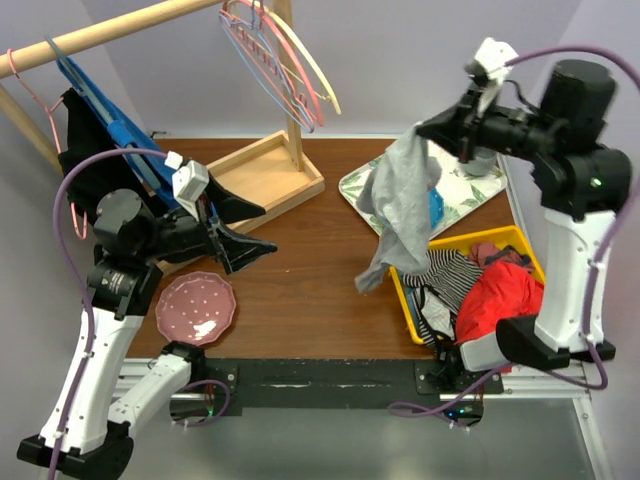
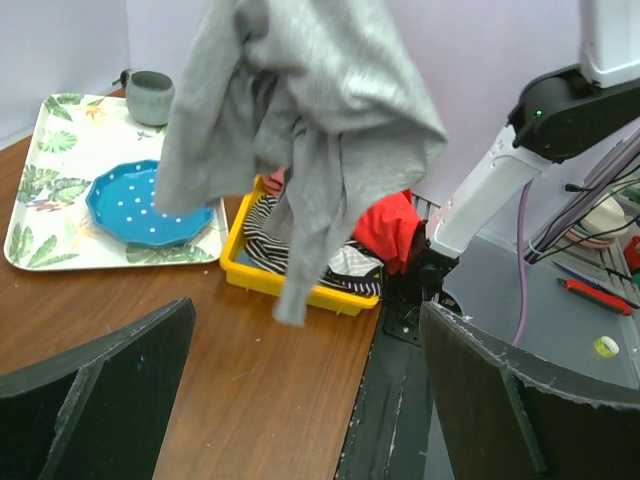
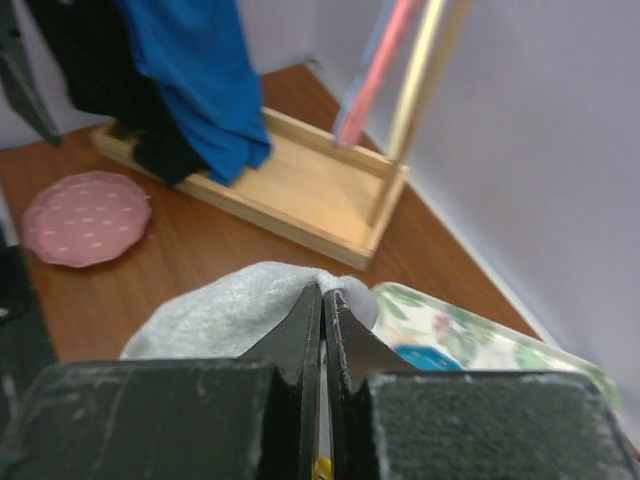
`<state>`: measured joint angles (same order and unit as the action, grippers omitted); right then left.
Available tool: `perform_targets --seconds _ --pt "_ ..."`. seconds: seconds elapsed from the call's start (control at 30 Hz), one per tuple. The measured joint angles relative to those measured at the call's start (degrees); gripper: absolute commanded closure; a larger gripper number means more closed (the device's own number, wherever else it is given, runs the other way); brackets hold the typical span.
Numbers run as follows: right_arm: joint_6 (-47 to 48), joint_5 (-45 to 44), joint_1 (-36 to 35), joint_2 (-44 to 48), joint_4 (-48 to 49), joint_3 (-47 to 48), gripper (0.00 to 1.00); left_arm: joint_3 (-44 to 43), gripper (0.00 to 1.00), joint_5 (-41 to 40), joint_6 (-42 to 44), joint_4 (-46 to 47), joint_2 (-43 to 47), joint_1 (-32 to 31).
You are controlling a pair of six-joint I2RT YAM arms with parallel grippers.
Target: Place the tank top on the hanger
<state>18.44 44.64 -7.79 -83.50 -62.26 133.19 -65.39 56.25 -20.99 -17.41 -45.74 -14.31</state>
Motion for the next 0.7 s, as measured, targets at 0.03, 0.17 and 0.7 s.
perform_targets --seconds 0.03,0.17,0.7 --pt "-0.5 0.4 -1.8 -1.0 0.4 -0.5 1.00 0.0 0.00 0.0 -0.2 0.3 0.0 0.0" --pt "0.2 -0.2 -14.4 -3.0 1.4 -8.1 1.00 1.3 0.00 0.0 -1.5 2.9 1.4 0.0" --pt "6.6 -14.0 -33.7 -16.6 12.4 -44.1 0.15 9.7 0.02 -0.1 -3.5 1.6 3.5 -0.7"
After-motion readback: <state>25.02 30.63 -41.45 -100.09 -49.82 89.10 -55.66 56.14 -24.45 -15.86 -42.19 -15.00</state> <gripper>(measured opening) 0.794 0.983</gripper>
